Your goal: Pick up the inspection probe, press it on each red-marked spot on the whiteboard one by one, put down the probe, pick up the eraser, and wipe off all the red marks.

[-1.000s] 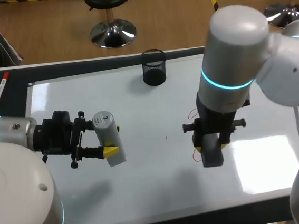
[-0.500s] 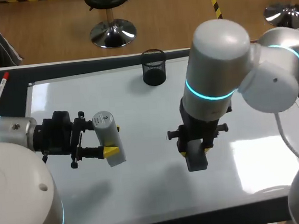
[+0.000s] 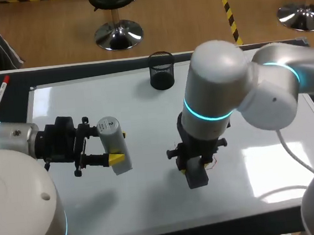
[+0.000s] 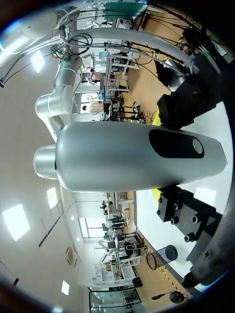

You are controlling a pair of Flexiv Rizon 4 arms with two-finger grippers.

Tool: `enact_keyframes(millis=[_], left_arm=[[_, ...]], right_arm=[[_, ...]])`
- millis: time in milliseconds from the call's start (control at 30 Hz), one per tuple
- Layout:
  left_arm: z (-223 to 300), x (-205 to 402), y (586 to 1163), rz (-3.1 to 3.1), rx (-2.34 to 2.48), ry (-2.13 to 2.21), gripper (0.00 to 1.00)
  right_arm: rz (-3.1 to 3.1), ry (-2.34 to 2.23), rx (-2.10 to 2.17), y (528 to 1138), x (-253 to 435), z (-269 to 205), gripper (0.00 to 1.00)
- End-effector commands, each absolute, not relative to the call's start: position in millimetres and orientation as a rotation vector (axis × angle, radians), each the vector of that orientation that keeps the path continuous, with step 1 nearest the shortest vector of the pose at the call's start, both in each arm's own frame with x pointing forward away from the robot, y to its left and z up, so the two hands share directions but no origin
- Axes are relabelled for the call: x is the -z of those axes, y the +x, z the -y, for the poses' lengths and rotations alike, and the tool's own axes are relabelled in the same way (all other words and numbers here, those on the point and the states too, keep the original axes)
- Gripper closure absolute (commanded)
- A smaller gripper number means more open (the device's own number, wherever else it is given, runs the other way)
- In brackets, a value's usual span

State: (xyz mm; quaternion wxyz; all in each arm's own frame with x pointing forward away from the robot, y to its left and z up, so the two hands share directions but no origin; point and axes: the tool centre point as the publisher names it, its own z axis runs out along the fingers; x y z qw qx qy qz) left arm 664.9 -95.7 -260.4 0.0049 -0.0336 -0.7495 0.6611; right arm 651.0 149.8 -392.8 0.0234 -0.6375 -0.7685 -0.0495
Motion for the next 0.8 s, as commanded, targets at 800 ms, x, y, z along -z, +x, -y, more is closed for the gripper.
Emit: enact_keyframes(millis=[800], left_arm=[[95, 260, 663, 2.349, -2.077, -0.106, 1.0]], right_arm=[[2.358, -1.917, 0.087, 656, 430, -152, 1.0]])
